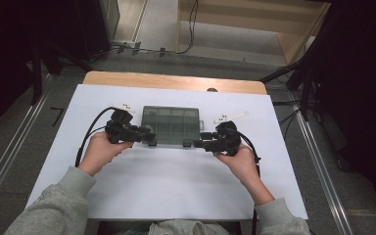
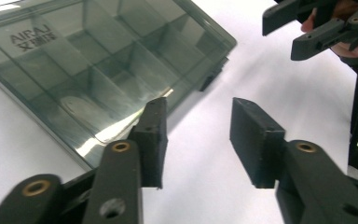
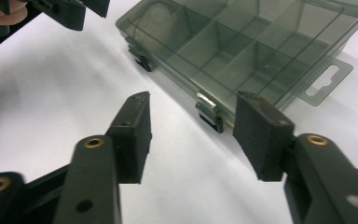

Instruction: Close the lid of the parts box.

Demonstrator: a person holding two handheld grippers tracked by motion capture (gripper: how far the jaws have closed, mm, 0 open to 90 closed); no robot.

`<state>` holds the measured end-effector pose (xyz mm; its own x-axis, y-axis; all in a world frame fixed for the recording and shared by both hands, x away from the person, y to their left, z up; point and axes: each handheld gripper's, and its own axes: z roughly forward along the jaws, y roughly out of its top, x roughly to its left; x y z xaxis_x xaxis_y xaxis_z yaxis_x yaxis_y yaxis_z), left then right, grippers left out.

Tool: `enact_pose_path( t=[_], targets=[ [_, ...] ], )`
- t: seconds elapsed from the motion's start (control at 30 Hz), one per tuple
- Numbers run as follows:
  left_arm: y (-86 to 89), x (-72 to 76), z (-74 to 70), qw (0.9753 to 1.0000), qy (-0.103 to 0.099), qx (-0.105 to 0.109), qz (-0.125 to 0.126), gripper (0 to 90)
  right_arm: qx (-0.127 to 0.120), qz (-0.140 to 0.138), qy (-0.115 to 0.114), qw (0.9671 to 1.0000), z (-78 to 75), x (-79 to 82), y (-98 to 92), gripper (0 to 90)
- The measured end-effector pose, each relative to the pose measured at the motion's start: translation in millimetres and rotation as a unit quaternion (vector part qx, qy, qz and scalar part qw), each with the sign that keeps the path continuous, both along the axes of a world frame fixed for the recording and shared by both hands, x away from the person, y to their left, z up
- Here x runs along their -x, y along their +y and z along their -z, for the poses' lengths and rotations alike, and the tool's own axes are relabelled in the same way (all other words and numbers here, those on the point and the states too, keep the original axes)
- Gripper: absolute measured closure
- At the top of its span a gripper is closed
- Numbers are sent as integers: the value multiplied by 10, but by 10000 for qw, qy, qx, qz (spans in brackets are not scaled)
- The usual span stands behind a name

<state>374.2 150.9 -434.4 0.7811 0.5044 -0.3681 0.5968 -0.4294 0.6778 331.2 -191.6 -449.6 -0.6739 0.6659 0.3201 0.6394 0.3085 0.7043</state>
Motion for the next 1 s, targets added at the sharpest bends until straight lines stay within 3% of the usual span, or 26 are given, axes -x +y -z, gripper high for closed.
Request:
enact_pose_path(
  t=[0.13,0.23,0.33,0.47,0.6,1.0],
  targets=[
    [23,102,26,9999,-7,-95,-34,508,47,-59,-53,10000,8,78,-9,416],
    [39,167,44,10000,68,-26,-22,487,77,-76,-127,9999,21,143,-19,387],
    [38,229,54,9999,-29,-112,32,443,96,-97,-165,9998,42,186,-31,362],
    [65,306,71,10000,-64,-2,11,390,59,-72,-159,9998,67,255,-56,325],
    [82,378,96,9998,-152,-56,60,355,56,-63,-169,9998,83,323,-71,296],
    [201,528,180,9997,-234,-2,76,311,107,-77,-193,9997,194,486,-104,245]
  ],
)
